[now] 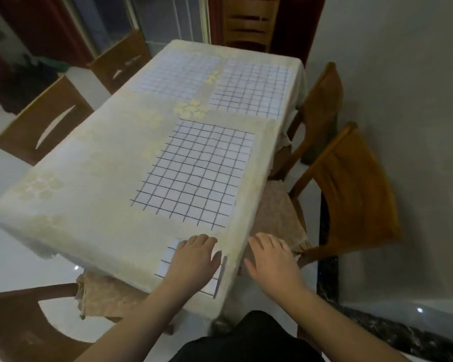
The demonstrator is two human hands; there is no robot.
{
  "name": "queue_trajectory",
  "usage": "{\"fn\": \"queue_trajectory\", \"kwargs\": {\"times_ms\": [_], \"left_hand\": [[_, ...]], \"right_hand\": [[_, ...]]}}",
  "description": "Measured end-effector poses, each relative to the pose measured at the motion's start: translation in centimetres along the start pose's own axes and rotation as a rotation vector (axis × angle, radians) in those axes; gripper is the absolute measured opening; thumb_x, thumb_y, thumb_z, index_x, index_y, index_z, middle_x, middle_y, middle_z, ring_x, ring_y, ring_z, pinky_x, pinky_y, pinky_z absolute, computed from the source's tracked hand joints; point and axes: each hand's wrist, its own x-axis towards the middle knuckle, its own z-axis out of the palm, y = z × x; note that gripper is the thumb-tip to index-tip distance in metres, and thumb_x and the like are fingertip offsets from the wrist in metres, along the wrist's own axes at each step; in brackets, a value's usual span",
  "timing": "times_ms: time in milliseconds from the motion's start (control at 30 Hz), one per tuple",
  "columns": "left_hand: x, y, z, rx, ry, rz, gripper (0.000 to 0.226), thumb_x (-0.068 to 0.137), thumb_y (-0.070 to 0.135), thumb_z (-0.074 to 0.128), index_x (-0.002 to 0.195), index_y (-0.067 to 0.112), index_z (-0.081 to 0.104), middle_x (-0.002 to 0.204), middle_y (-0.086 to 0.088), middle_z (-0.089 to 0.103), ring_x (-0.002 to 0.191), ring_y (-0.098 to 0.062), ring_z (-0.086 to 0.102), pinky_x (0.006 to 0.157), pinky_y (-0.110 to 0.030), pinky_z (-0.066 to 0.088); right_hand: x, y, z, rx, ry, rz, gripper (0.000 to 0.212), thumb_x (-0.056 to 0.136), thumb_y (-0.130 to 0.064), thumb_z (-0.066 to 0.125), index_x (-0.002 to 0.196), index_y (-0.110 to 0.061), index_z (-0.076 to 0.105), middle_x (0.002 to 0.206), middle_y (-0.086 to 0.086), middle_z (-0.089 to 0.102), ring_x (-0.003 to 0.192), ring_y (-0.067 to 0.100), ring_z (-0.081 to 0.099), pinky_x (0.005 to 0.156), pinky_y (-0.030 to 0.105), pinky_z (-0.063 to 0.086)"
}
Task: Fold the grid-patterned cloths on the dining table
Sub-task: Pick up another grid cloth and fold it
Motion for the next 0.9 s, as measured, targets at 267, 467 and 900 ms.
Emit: {"fn": "queue_trajectory", "kwargs": {"times_ms": [267,467,900], "left_hand": [[6.0,-4.8,-2.9,0.002,0.051,-0.017,0.049,0.090,0.046,0.033,0.120,0.021,0.062,0.114,0.003,0.066,0.105,-0.022,0.062,0.087,-0.038,0.048],[11.6,-7.5,-3.1,0.003,0.022,-0.004,0.036,0.094,0.037,0.050,0.123,0.019,0.060,0.119,0.001,0.064,0.110,-0.023,0.060,0.092,-0.040,0.046],[25.8,-16.1,0.8,0.075,-0.080,-0.042,0.046,0.092,0.031,0.061,0.135,0.018,0.052,0.138,-0.006,0.054,0.127,-0.027,0.050,0.103,-0.042,0.039]], "right_hand": [[7.8,-0.7,-2.0,-0.013,0.059,0.010,0.046,0.083,-0.040,0.067,0.121,-0.014,0.062,0.118,0.007,0.065,0.108,0.025,0.062,0.090,0.042,0.051],[13.3,0.8,-1.8,0.008,0.026,-0.038,0.046,0.092,-0.042,0.053,0.132,-0.019,0.056,0.129,0.004,0.059,0.117,0.022,0.055,0.097,0.042,0.045],[30.9,2.1,4.3,0.190,-0.107,-0.069,0.049,0.098,-0.038,0.044,0.143,-0.018,0.042,0.141,0.001,0.048,0.131,0.020,0.039,0.110,0.035,0.028]]}}
